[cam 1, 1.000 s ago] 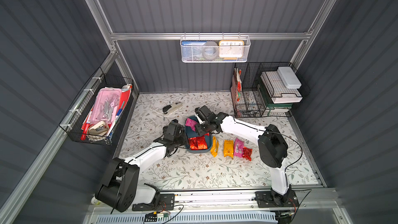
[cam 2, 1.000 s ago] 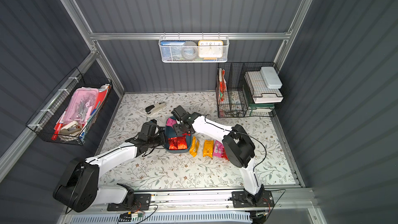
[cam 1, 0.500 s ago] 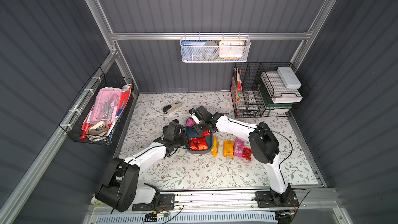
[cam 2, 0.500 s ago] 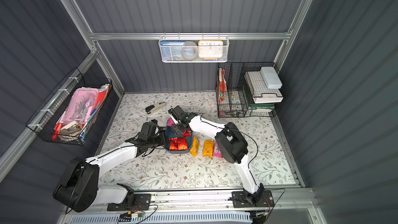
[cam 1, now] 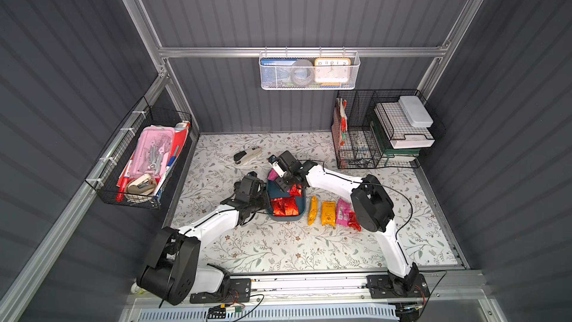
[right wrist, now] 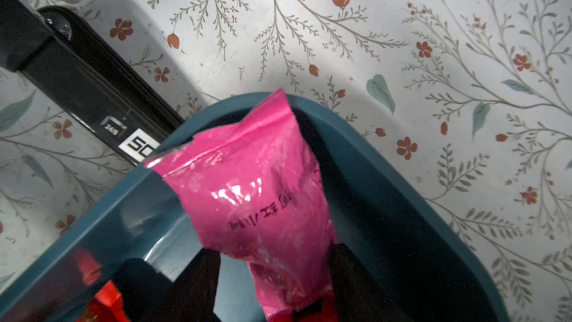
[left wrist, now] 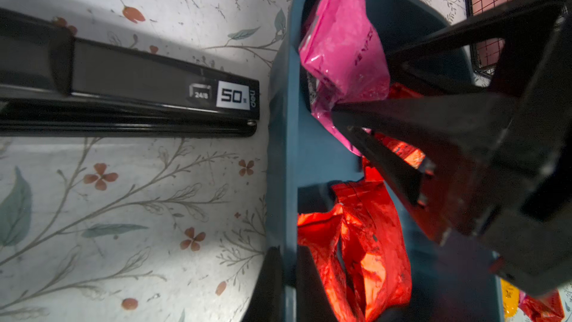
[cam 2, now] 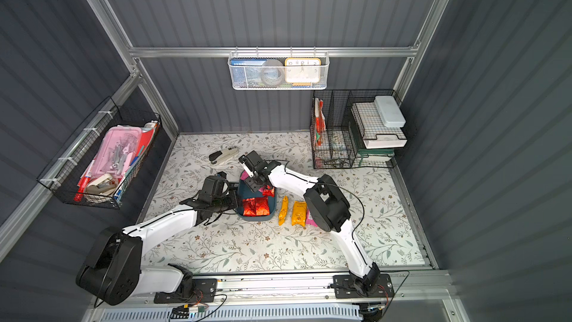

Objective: Take the tea bags out of the storage box
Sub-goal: Pick up the tea bag from the storage box.

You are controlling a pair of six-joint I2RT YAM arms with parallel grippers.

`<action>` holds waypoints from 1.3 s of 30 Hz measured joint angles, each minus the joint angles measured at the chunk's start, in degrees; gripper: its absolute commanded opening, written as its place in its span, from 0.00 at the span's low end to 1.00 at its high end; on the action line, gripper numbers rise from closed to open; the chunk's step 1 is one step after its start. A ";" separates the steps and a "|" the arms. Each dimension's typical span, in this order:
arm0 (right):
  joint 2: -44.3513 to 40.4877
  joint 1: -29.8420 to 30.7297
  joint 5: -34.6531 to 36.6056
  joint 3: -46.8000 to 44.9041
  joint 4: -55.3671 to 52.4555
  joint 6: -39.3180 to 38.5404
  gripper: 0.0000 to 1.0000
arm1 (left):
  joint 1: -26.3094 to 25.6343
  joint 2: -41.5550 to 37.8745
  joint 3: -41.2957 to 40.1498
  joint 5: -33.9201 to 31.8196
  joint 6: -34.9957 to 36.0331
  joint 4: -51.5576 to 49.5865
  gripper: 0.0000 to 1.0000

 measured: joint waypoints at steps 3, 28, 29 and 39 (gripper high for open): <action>0.48 0.00 -0.22 0.00 -0.22 -0.85 0.53 | 0.00 0.00 0.00 0.00 0.00 -0.20 0.01; 0.31 -0.15 -3.48 0.52 -1.44 -1.70 0.00 | 0.04 0.59 0.00 -0.04 -0.02 -0.31 0.01; 0.20 -0.17 -3.61 0.37 -1.46 -1.62 0.00 | 0.04 0.59 0.00 -0.04 -0.02 -0.28 0.00; -5.90 -0.15 -5.16 -5.88 -0.74 0.76 0.00 | 0.04 0.59 0.00 -0.11 0.00 -0.28 0.00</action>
